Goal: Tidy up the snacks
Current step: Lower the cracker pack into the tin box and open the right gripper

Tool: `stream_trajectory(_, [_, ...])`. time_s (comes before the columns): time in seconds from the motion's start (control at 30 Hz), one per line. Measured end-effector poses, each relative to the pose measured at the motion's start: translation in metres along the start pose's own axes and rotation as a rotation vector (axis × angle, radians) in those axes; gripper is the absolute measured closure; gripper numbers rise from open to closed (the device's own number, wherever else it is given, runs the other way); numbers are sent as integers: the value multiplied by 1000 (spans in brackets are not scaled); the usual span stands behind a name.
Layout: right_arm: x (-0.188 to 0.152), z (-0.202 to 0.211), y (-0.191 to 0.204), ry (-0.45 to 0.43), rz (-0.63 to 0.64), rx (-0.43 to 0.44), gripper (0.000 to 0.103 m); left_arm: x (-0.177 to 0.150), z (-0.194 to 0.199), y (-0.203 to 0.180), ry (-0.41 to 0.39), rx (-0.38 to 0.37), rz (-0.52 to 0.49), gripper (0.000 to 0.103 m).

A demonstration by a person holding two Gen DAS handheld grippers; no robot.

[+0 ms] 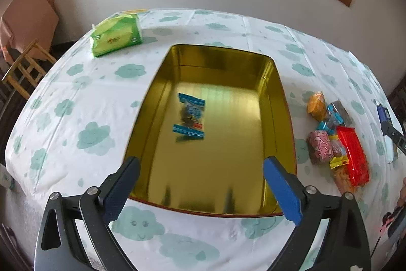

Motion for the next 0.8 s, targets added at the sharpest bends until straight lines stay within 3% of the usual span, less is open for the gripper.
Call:
stream_trajectory(0.4, [-4,3,181,42,173,307,53,-2,13,52,-21,64,110,7])
stream_trajectory(0.6, [-18,-9,243,74,227,368,53,-5,14,77,-14,109,151,7])
stream_trajectory(0.8, [-31,-29,265,121,243,353,53,-10,11,92,1,137,169,7])
Point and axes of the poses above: each gripper's, at about its wrist camera, not at the fingertips, and z roughly against the way its jaws point, y to its left, x to its top, the point moved 4 cm from there along -z, roughly the way its jaws point
